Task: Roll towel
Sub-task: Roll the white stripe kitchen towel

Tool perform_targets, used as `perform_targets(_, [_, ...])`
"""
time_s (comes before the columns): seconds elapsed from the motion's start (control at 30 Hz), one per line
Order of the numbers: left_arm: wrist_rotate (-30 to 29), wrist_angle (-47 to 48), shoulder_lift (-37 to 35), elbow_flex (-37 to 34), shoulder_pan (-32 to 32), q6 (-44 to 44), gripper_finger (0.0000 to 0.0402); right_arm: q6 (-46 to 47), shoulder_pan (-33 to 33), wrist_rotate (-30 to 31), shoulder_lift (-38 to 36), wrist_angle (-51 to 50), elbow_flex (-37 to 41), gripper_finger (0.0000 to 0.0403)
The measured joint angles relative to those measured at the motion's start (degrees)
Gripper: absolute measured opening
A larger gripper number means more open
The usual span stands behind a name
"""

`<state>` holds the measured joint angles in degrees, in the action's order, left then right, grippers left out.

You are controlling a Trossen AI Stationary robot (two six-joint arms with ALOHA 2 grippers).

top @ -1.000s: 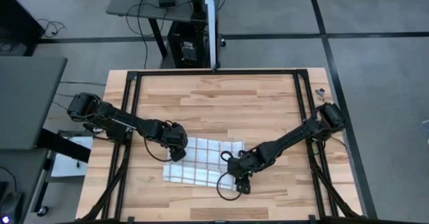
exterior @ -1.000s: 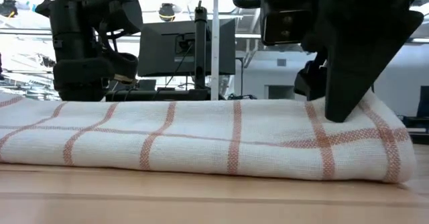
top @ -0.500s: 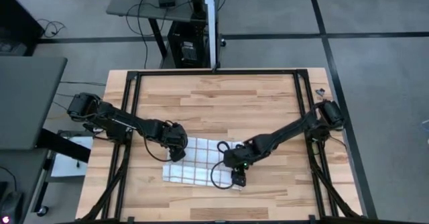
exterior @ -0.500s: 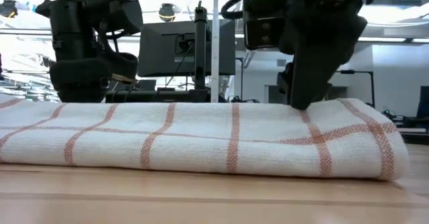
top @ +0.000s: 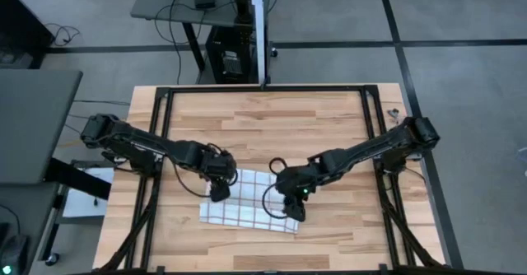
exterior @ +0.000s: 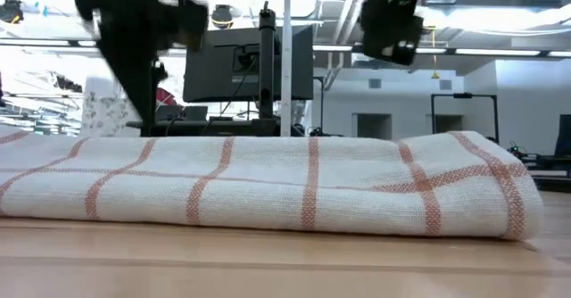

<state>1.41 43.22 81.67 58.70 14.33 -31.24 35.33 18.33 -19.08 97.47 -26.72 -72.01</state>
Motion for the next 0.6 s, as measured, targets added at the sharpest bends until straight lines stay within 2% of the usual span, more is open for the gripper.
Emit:
perform_targets(0.07, [4.9, -4.3, -2.2, -0.9, 2.1, -1.1, 0.0201, -1.1, 1.3, -2.9, 1.3, 1.9, 0.0, 0.0041])
perform_targets(0.13, [7.8, -8.6, -4.2, -3.4, 4.5, -3.4, 0.0201, -2.6, 2.2, -4.0, 3.3, 2.8, 0.1, 0.0013])
perform_targets(0.37, [8.5, -24.7, -5.7, -16.8, 12.2, -13.4, 0.0201, 0.9, -0.1, -11.4, 9.8, 16.1, 7.1, 0.0002])
perform_targets(0.5, [8.0, -32.4, -5.6, -23.9, 13.0, -17.9, 0.0201, 0.5, -0.5, -12.8, 12.6, 16.6, 9.1, 0.0001])
perform_targets(0.6, [8.0, -34.4, -5.6, -27.5, 13.0, -20.5, 0.0201, 0.3, -0.9, -13.3, 13.9, 17.0, 9.7, 0.0])
